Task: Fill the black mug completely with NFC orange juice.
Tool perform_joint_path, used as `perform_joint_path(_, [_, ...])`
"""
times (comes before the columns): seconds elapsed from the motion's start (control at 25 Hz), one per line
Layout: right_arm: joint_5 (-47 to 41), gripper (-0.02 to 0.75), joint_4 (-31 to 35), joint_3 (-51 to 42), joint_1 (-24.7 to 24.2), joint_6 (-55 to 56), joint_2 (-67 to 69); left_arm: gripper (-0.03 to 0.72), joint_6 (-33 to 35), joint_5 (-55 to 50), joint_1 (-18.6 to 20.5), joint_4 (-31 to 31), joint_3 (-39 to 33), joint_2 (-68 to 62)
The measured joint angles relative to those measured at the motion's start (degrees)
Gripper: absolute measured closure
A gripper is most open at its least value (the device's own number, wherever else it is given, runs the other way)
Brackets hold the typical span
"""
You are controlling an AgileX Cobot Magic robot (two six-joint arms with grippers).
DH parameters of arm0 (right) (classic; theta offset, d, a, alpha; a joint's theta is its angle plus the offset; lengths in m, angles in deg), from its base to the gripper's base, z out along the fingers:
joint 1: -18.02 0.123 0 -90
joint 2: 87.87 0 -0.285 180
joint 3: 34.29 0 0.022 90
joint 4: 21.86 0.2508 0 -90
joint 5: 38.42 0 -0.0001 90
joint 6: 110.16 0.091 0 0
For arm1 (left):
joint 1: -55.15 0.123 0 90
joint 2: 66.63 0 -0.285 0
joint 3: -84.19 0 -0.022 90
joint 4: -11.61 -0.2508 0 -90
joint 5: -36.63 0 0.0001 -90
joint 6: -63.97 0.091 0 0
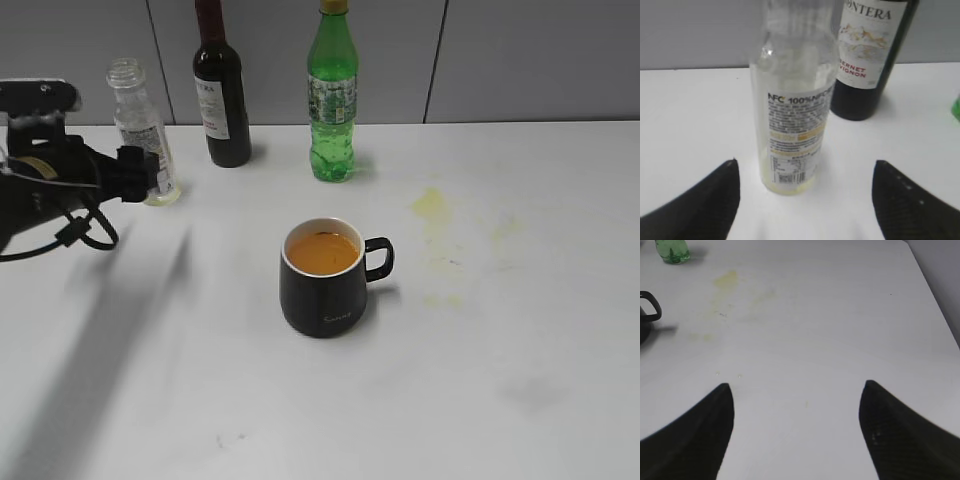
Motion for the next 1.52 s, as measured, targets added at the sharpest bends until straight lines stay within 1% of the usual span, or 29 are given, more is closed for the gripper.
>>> perform_joint_path(0.36, [0.00, 0.146, 0.00, 0.00, 0.00, 0.00, 0.00, 0.089, 0.11, -41.96, 0.00, -0.06, -0.85, 25.98])
perform_joint_path(0.64, [0.00, 0.146, 0.00, 0.00, 0.00, 0.00, 0.00, 0.100, -0.34, -77.43, 0.00, -2.37, -0.90, 40.09])
perform_joint_path(0.76, [0.00, 0.146, 0.00, 0.00, 0.00, 0.00, 0.00, 0.101, -2.24, -88.17, 0.00, -3.31, -0.90, 45.39])
perform_joint_path(0.84, [0.00, 0.146, 0.00, 0.00, 0.00, 0.00, 0.00, 0.104, -3.42, -92.88, 0.00, -4.94, -0.90, 48.75])
perform_joint_path(0.96, [0.00, 0.146, 0.00, 0.00, 0.00, 0.00, 0.00, 0.104, -7.19, -98.68, 0.00, -9.86, -0.90, 54.58])
perform_joint_path(1.12, [0.00, 0.146, 0.00, 0.00, 0.00, 0.00, 0.00, 0.104, -9.01, -105.30, 0.00, -15.35, -0.90, 62.96])
perform_joint_path(1.24, [0.00, 0.146, 0.00, 0.00, 0.00, 0.00, 0.00, 0.081, -9.13, -108.03, 0.00, -16.17, -0.90, 69.54])
perform_joint_path(1.4, [0.00, 0.146, 0.00, 0.00, 0.00, 0.00, 0.00, 0.016, -8.64, -108.91, 0.00, -16.38, -0.90, 77.33])
perform_joint_path(1.52, [0.00, 0.146, 0.00, 0.00, 0.00, 0.00, 0.00, 0.005, -8.14, -109.05, 0.00, -16.37, -0.90, 82.20])
